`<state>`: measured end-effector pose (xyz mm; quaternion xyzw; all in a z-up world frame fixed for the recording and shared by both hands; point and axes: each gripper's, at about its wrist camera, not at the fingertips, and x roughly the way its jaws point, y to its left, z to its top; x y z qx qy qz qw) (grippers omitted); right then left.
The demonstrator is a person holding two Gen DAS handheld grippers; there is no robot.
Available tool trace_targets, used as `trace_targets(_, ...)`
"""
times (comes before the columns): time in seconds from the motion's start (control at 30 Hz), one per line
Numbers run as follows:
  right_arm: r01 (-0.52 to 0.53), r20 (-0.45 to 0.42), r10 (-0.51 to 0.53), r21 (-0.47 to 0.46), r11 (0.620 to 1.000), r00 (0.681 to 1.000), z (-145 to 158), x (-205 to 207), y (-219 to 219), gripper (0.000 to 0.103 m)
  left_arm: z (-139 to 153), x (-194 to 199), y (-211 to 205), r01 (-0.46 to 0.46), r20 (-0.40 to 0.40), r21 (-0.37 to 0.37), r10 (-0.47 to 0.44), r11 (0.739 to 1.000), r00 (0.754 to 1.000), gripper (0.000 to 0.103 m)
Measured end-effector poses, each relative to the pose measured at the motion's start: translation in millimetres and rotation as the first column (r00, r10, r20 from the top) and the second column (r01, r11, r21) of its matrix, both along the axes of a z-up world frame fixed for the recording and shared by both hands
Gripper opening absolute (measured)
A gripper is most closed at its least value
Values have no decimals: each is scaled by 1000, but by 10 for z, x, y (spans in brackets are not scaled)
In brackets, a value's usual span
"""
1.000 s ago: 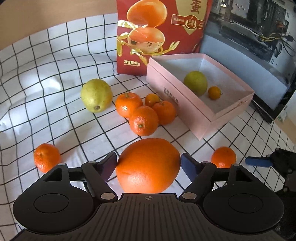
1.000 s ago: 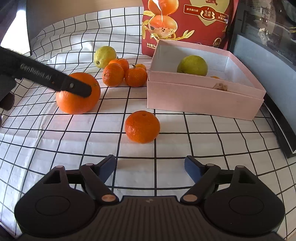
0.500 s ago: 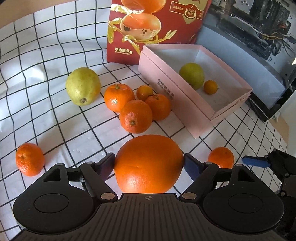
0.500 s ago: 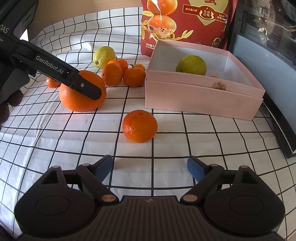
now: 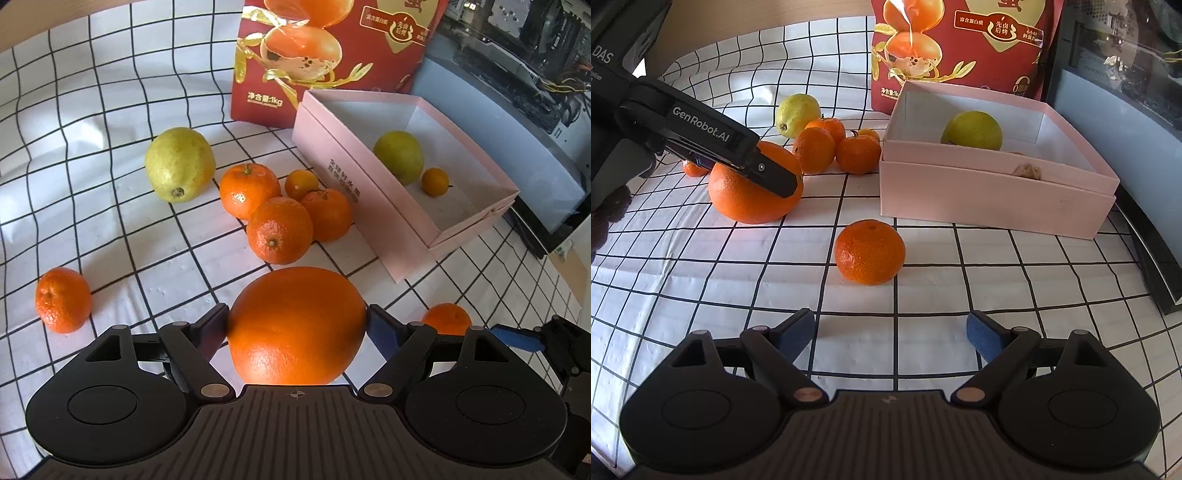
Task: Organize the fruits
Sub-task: 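Grasp the mandarin on the cloth with the right tool while the left tool holds the navel orange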
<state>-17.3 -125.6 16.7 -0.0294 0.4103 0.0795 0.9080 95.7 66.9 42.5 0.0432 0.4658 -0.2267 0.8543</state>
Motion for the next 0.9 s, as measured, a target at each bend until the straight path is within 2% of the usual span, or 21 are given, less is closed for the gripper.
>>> trace_targets(0.17, -1, 6, 1, 1, 1000, 1000, -4, -17, -9, 90, -82, 31, -33, -17, -15, 37, 17, 999, 1000, 86)
trace_targets(0.4, -8, 8, 8, 3, 1000, 1000, 2, -47, -20, 90, -79, -51, 84, -67, -28, -10, 67, 998, 997, 85)
trace_targets(0.5, -10, 6, 10, 3, 1000, 1000, 8, -51, -25, 90, -59, -151, 108, -79, -29, -12, 78, 997, 996, 85)
trace_targets(0.7, -9, 5, 9, 2, 1000, 1000, 7, -57, -19, 90, -50, -460, 242, -119, -61, -68, 115, 991, 992, 85)
trace_targets(0.9, -17, -4, 17, -2, 1000, 1000, 3, -26, -10, 90, -9, -808, 346, -155, -31, -49, 154, 987, 988, 85)
